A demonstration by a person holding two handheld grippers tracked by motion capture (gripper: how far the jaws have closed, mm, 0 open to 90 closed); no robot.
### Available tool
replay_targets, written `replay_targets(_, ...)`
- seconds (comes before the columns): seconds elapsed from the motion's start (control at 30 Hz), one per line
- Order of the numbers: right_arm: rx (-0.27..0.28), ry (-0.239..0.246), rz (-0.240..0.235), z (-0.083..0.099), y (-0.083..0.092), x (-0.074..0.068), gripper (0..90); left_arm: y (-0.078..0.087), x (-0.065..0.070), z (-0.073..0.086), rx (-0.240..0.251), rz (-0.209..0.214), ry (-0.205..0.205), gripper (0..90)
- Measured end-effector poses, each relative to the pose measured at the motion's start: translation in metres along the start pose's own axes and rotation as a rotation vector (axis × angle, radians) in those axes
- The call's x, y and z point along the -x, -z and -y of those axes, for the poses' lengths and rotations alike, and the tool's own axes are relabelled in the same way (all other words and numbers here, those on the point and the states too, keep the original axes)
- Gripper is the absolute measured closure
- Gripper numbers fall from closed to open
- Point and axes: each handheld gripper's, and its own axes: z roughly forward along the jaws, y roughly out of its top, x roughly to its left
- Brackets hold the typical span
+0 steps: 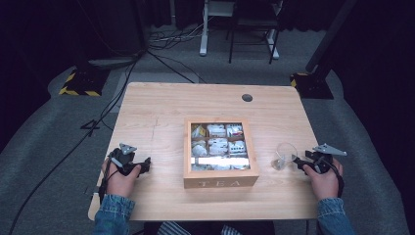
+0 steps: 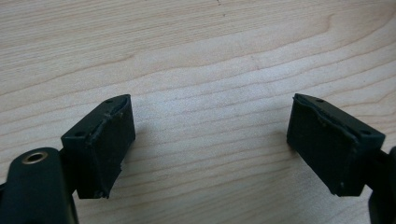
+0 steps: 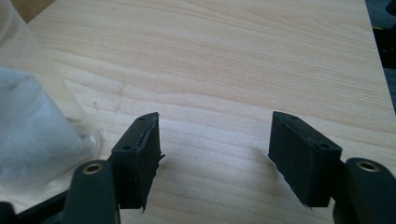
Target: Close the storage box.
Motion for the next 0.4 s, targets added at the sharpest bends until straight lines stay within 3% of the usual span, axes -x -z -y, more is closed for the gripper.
replay_targets(0.2,-0.045,0.018,0.012,0.0006,-0.0018,-0.0011,30.8,-0.0006,-0.0003,-0.0005,0.0,-0.004,-0.003,14.8)
replay_targets(0.4,-0.051,0.017,0.013,0.0002,-0.003,-0.0004,25.9,-0.0006,-0.0003,-0.0005,0.0,-0.004,-0.003,14.7)
